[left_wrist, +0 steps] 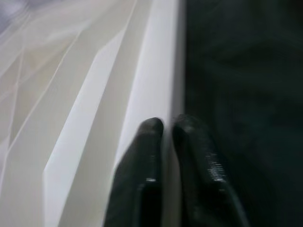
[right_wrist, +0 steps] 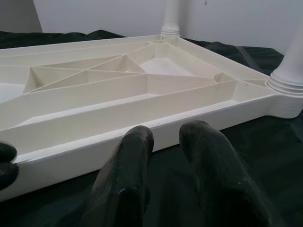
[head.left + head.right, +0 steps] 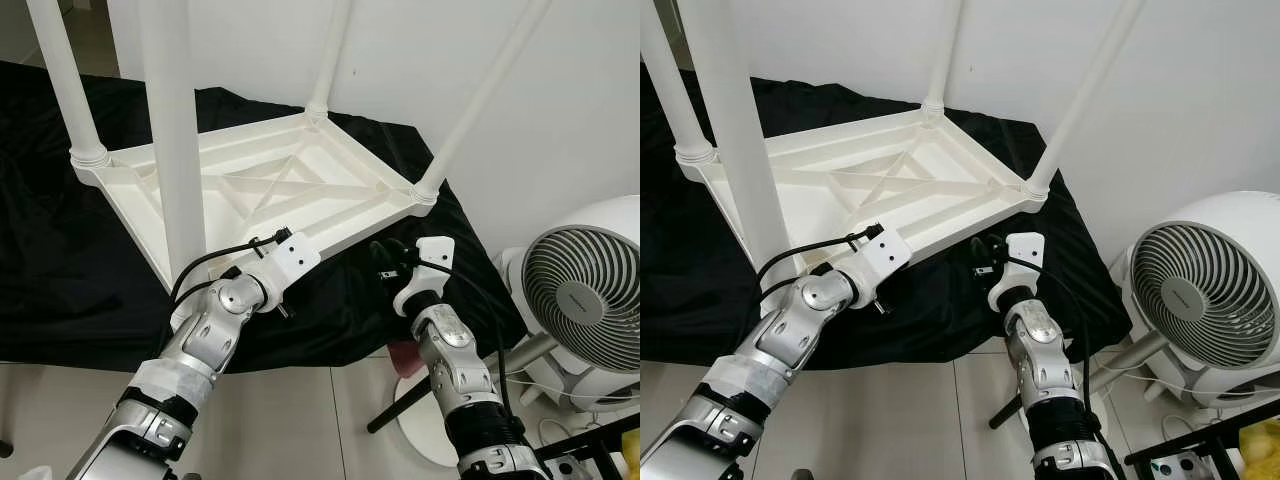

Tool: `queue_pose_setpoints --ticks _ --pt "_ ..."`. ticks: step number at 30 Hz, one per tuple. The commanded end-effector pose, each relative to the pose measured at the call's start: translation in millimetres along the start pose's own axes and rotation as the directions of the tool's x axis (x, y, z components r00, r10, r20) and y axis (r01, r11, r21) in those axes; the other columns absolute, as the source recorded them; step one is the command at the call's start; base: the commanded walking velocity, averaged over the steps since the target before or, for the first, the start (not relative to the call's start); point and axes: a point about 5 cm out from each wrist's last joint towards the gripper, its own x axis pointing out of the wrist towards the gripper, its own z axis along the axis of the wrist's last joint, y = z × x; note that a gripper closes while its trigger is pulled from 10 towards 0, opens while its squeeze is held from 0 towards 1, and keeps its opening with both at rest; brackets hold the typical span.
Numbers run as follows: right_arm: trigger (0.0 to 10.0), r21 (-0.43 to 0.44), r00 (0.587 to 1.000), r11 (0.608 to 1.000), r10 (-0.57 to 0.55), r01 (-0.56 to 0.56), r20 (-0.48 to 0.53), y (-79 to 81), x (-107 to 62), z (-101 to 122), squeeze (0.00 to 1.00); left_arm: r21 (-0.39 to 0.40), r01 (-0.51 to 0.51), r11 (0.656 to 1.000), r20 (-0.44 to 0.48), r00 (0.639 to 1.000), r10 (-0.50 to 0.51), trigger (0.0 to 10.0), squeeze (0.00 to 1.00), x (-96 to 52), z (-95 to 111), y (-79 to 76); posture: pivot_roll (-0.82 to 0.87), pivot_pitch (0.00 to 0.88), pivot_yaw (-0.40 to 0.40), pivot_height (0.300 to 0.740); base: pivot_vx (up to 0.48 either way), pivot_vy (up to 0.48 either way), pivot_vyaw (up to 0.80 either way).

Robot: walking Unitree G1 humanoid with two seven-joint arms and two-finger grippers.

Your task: Building children table

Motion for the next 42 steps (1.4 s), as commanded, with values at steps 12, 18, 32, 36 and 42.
queue_pose_setpoints --ticks 12,18,32,36,42 --pt "10.0 -0.007 1.0 1.0 -0.023 0.023 -0.015 -5.2 -4.1 -3.7 0.0 -0.129 -0.092 0.987 0.286 0.95 0.125 10.0 0.0 -38.8 24.1 3.0 0.04 0.052 -0.18 0.74 0.0 0.0 0.0" --pt "10.0 0.005 1.0 1.0 0.009 -0.009 -0.025 2.1 -0.4 -6.8 0.0 -0.243 -0.223 0.944 0.338 0.893 0.298 10.0 0.0 -71.7 22.0 -3.7 0.08 0.059 -0.19 0.74 0.0 0.0 0.0" --pt "10.0 0.016 0.996 0.997 0.081 -0.08 -0.042 14.8 8.7 -10.3 0.0 -0.275 -0.383 0.882 0.262 0.853 0.452 10.0 0.0 -135.1 -5.6 -20.4 0.17 0.081 -0.223 0.74 0.0 0.0 0.0" --pt "10.0 0.021 0.995 0.996 0.087 -0.086 -0.046 16.4 9.4 -11.6 0.0 -0.282 -0.393 0.875 0.242 0.853 0.462 10.0 0.0 -146.3 -10.0 -19.0 0.19 0.086 -0.226 0.74 0.0 0.0 0.0" --pt "10.0 0.031 0.993 0.994 0.102 -0.1 -0.053 21.3 12.9 -14.2 0.0 -0.324 -0.298 0.898 0.216 0.9 0.377 10.0 0.0 -176.7 -18.8 -16.0 0.21 0.105 -0.232 0.74 0.0 0.0 0.0"
